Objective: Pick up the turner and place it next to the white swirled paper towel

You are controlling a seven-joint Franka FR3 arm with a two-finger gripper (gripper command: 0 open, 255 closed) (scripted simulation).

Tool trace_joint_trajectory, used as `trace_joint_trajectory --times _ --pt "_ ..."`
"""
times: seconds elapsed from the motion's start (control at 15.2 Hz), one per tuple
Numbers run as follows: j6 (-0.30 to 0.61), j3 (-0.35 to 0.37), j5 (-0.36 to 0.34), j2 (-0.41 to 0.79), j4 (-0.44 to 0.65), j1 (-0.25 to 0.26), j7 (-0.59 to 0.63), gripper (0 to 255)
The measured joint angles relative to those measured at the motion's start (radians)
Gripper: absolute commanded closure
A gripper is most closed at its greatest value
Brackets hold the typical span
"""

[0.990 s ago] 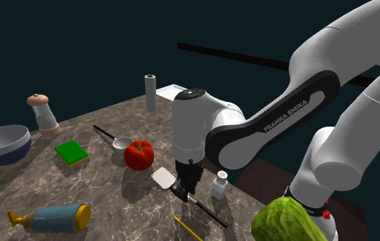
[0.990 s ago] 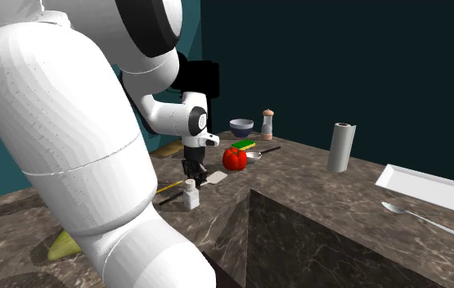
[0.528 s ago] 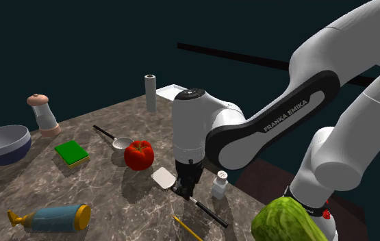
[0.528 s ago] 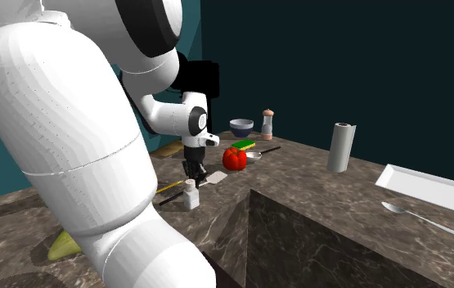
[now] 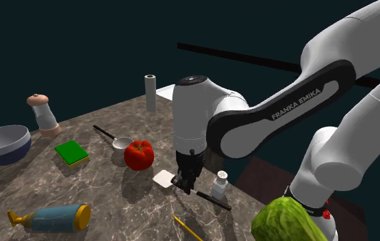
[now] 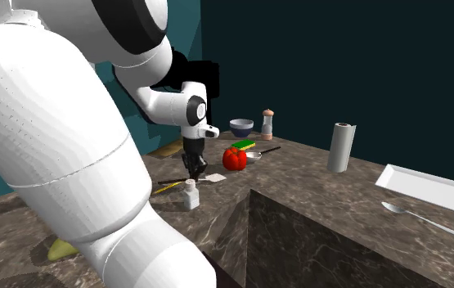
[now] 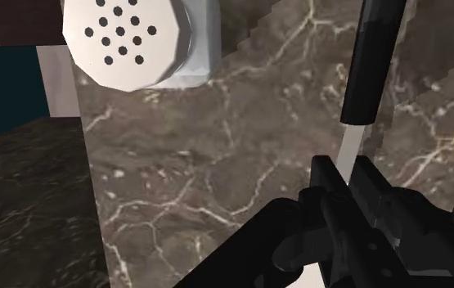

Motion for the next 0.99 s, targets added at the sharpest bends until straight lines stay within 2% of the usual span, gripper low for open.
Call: trace_joint_trajectory --times 0.99 --pt "-0.224 -0.053 0.019 -0.104 0.127 0.007 -0.023 255"
